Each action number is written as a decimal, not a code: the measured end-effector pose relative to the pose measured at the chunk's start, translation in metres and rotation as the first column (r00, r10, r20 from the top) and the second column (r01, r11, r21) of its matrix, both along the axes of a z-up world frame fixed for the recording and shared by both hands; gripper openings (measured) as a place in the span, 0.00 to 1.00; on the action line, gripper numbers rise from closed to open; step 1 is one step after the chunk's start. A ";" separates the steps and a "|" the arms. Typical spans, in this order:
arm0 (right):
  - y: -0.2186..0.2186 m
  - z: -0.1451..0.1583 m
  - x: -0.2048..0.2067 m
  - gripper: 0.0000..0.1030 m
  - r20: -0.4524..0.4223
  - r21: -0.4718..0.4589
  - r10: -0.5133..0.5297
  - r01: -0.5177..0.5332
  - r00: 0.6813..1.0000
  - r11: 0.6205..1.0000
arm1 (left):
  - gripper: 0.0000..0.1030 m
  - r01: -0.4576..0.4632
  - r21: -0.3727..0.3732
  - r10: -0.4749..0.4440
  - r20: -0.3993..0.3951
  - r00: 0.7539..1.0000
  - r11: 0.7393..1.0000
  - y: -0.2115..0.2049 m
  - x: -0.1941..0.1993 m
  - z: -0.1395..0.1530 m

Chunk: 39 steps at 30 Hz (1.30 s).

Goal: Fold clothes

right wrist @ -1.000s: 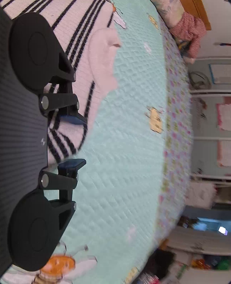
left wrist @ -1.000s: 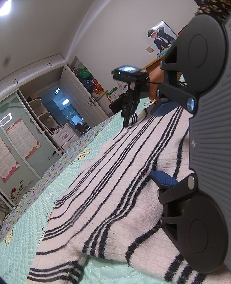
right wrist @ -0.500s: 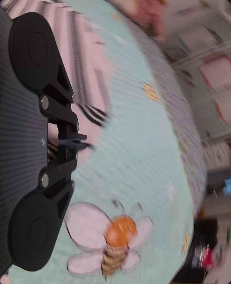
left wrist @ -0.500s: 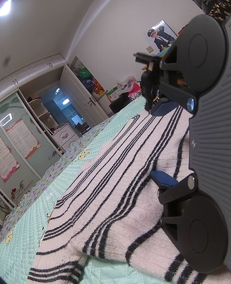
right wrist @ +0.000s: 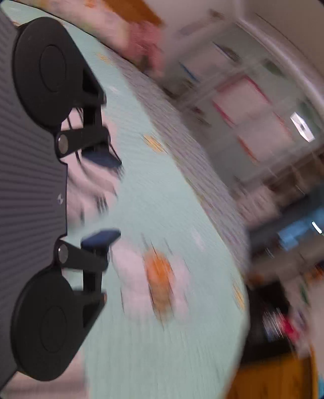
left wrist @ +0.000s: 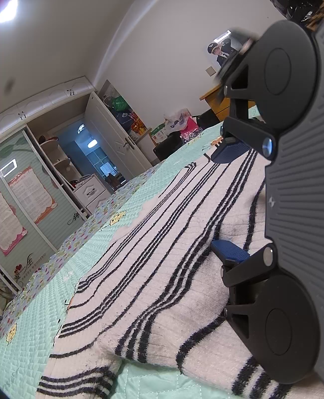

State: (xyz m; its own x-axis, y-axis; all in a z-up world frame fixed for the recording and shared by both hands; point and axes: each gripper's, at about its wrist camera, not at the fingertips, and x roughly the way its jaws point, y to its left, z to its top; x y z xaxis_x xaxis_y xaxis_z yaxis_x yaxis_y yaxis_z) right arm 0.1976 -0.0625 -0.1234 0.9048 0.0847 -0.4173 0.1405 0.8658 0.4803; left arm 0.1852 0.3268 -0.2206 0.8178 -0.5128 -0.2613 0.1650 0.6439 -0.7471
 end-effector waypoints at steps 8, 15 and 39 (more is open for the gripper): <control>-0.128 -0.038 -0.123 0.65 -0.150 0.042 -0.426 0.437 0.892 0.899 | 0.69 -0.023 0.021 0.023 0.014 1.000 1.000 -0.004 0.000 -0.001; -0.151 -0.086 -0.090 0.73 -0.161 0.185 -0.435 0.460 0.886 0.869 | 0.69 -0.041 0.038 0.040 0.021 0.999 0.998 -0.006 0.000 -0.001; -0.195 -0.086 -0.135 0.10 -0.182 0.245 -0.345 0.382 0.921 0.891 | 0.69 -0.042 0.249 0.055 -0.046 0.997 0.967 -0.028 0.004 0.016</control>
